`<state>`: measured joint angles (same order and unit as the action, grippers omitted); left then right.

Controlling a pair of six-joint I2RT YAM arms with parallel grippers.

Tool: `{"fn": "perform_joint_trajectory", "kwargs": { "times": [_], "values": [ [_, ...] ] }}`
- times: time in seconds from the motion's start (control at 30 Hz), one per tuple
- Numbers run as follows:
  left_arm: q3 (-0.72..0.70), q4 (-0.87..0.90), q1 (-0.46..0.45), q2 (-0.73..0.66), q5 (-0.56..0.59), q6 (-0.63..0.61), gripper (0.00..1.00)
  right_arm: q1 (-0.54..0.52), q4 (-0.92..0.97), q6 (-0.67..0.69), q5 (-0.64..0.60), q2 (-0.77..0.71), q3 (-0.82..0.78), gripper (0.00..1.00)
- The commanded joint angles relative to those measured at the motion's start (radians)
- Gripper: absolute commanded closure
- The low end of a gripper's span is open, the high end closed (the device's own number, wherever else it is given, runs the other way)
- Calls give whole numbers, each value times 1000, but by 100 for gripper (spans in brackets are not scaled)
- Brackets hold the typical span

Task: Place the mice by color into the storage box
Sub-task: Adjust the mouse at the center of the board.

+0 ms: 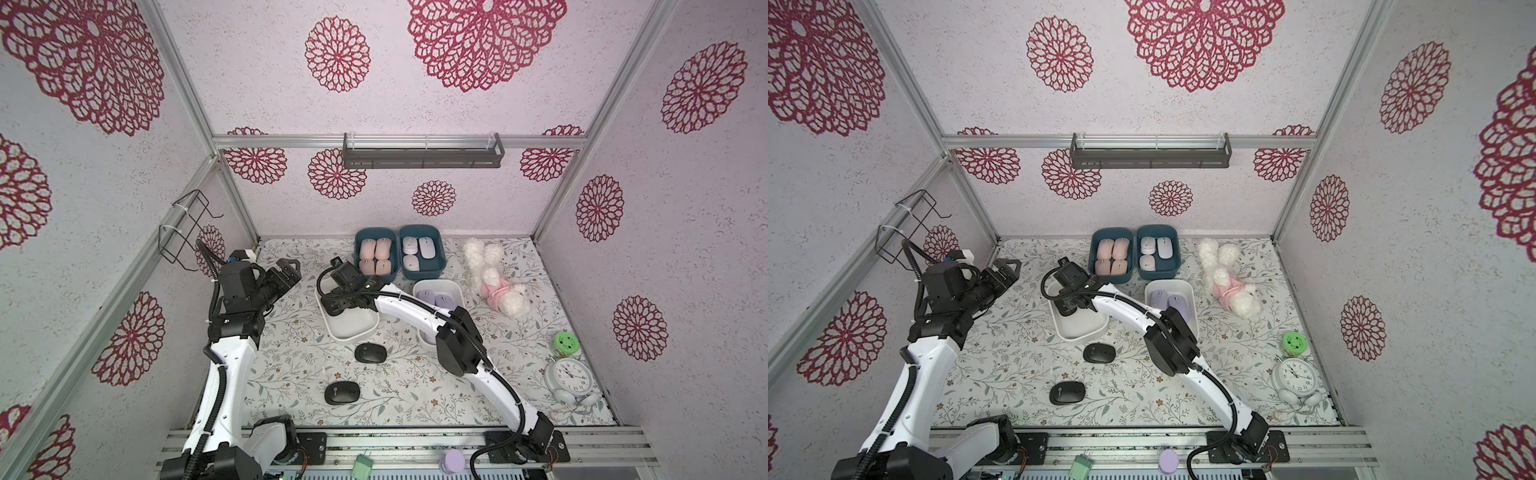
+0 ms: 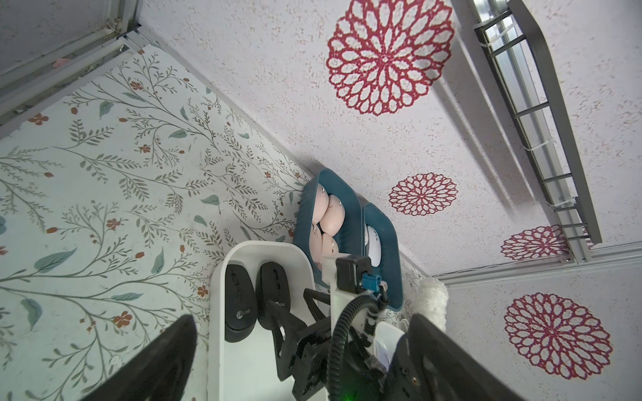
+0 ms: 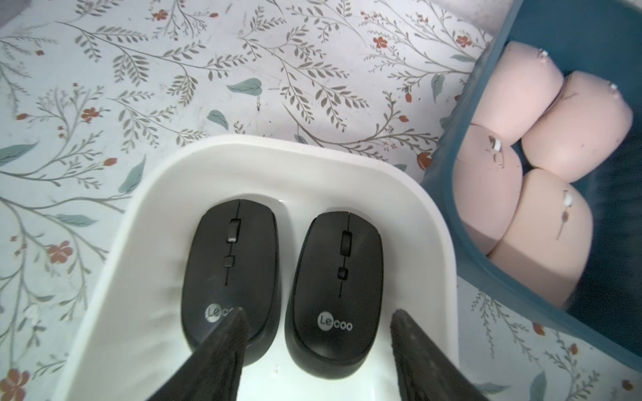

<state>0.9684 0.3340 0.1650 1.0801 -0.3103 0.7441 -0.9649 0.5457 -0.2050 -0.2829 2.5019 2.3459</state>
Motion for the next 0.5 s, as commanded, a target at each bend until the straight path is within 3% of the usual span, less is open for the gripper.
{"fn": "perform_joint_trajectory", "kwargs": {
  "times": [0.0, 0.1, 0.3, 0.47],
  "values": [
    [20, 2, -3, 5, -17, -16, 3, -51, -9, 70, -46, -206, -82, 32],
    [19, 7, -9, 22, -28, -7, 3, -83, -115, 110, -54, -380, -330, 29],
    [59, 34, -75, 104, -120, -26, 3, -97, -246, 67, 9, -675, -808, 24],
    [89, 79, -145, 127, -111, -61, 3, -115, -228, 13, 87, -779, -1029, 23]
  ]
}}
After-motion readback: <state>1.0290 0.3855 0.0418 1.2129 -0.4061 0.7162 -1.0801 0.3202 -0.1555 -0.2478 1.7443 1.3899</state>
